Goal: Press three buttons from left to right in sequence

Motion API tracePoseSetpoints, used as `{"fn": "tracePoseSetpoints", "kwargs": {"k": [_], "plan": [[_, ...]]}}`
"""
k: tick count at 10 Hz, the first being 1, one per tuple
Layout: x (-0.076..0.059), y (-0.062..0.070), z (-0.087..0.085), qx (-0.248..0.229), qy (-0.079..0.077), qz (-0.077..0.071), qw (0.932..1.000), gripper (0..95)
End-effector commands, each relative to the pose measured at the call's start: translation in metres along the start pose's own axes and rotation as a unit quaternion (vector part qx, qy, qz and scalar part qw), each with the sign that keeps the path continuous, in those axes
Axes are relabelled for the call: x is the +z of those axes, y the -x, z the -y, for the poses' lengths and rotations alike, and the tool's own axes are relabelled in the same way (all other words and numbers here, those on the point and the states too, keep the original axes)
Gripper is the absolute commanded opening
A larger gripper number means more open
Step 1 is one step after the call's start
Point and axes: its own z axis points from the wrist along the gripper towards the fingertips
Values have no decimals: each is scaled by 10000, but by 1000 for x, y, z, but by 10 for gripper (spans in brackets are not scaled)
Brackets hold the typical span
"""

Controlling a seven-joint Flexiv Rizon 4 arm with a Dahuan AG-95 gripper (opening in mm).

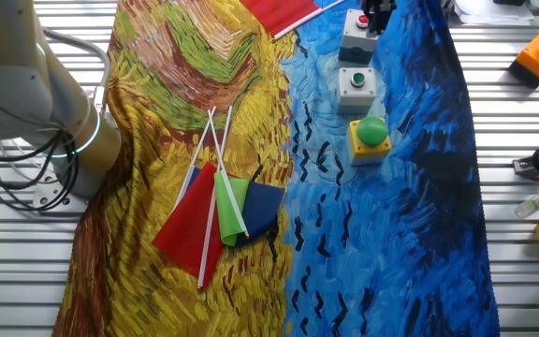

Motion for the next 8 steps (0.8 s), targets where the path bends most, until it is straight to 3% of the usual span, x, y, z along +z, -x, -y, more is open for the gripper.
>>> {"fn": "tracePoseSetpoints", "kwargs": {"k": [1,8], "plan": [[8,1,0,4,-26,32,10000,570],[25,2,2,-9,-35,118,9999,570]]}}
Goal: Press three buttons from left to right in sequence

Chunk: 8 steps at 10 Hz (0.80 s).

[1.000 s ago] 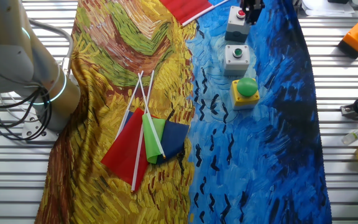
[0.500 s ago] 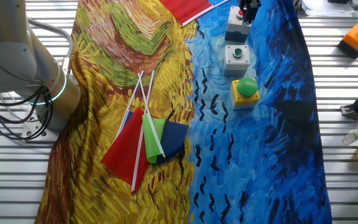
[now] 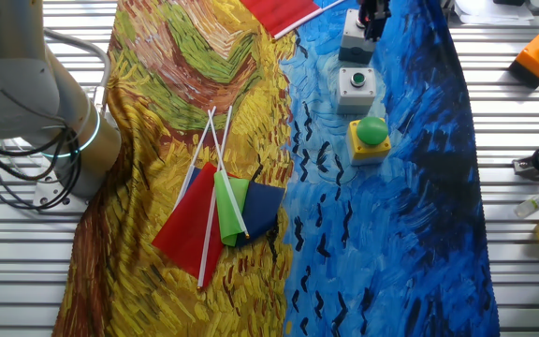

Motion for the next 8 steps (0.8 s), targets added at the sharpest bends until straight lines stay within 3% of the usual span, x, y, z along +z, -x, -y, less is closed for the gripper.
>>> {"fn": "tracePoseSetpoints", "kwargs": {"k": [1,8], "plan": [[3,0,-1,4,-7,-11,10000,570],[16,2,-4,16,-10,30,10000,570]]}}
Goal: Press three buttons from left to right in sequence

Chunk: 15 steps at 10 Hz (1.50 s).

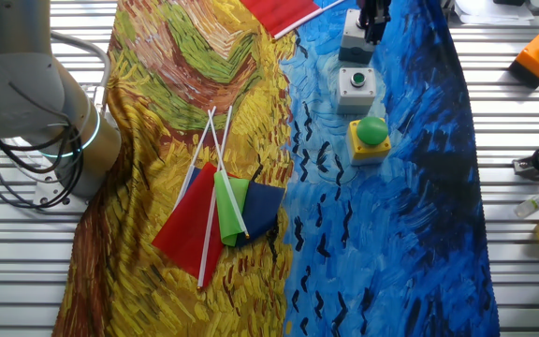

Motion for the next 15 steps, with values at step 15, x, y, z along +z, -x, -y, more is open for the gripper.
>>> {"fn": "tracePoseSetpoints", "kwargs": {"k": [15], "plan": [[-36,5,-8,-21,-108,-72,9999,380]]}}
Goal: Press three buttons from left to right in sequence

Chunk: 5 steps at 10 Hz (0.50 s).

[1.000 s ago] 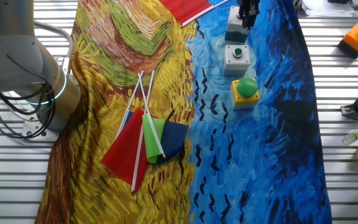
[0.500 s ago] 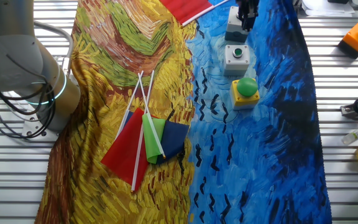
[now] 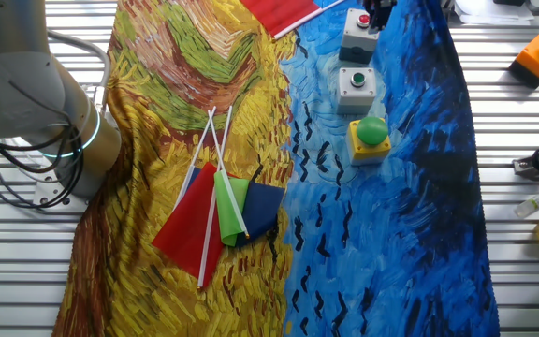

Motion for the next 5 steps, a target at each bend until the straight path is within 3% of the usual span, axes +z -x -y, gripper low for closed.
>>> {"fn": "tracePoseSetpoints", "kwargs": {"k": [1,3,5], "plan": [[-7,0,-1,29,-58,-47,10000,380],[-14,0,-3,39,-34,-85,10000,0],[-30,-2,-6,71,36,-206,9998,0]]}}
